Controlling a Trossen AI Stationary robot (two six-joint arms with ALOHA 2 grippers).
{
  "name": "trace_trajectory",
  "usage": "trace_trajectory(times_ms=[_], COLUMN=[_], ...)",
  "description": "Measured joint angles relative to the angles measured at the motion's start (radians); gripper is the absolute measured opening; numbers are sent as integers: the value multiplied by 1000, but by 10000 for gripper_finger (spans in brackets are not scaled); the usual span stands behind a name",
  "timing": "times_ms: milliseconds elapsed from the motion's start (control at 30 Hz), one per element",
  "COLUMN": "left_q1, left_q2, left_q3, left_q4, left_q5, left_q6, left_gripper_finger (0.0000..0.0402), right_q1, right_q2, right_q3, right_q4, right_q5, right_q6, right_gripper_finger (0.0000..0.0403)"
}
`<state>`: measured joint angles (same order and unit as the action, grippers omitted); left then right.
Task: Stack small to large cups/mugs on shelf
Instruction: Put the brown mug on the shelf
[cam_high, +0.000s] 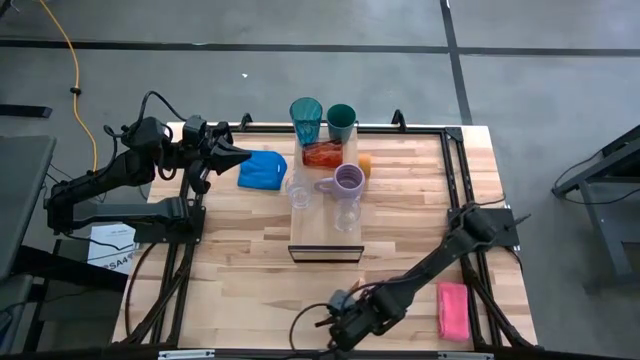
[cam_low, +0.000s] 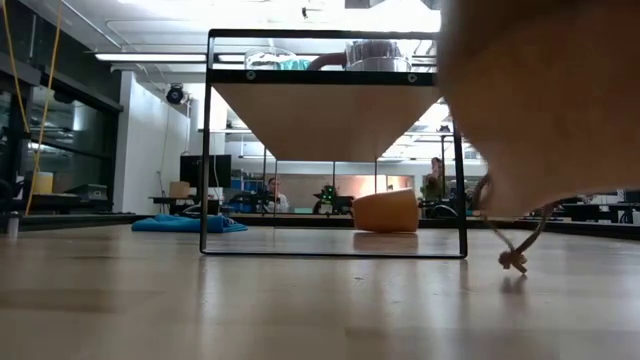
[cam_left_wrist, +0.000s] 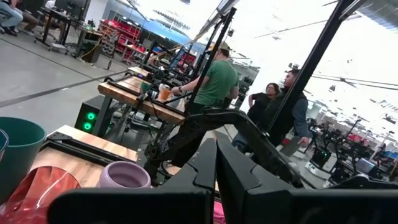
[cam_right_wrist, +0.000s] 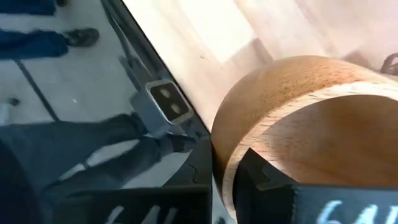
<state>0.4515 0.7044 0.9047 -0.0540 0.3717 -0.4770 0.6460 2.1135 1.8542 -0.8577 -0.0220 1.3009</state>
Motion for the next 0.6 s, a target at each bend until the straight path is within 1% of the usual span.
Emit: trace_trajectory(times_ms=[67,267,400,600], left_q1=[0,0,0,0], left_q2=[0,0,0,0], left_q3=[0,0,0,0], left_q4=[0,0,0,0], left_q5=[0,0,0,0], left_q6=[0,0,0,0], left_gripper_finger=[0,0,0,0], right_q1=[-7,-39,-62,-79], right_q2=[10,21,37,77], right_q3=[0,0,0,0], right_q4=[23,17,22,103], right_q5=[15,45,48,40], right_q6=[4,-18,-18,32], right_gripper_finger=[0,0,0,1])
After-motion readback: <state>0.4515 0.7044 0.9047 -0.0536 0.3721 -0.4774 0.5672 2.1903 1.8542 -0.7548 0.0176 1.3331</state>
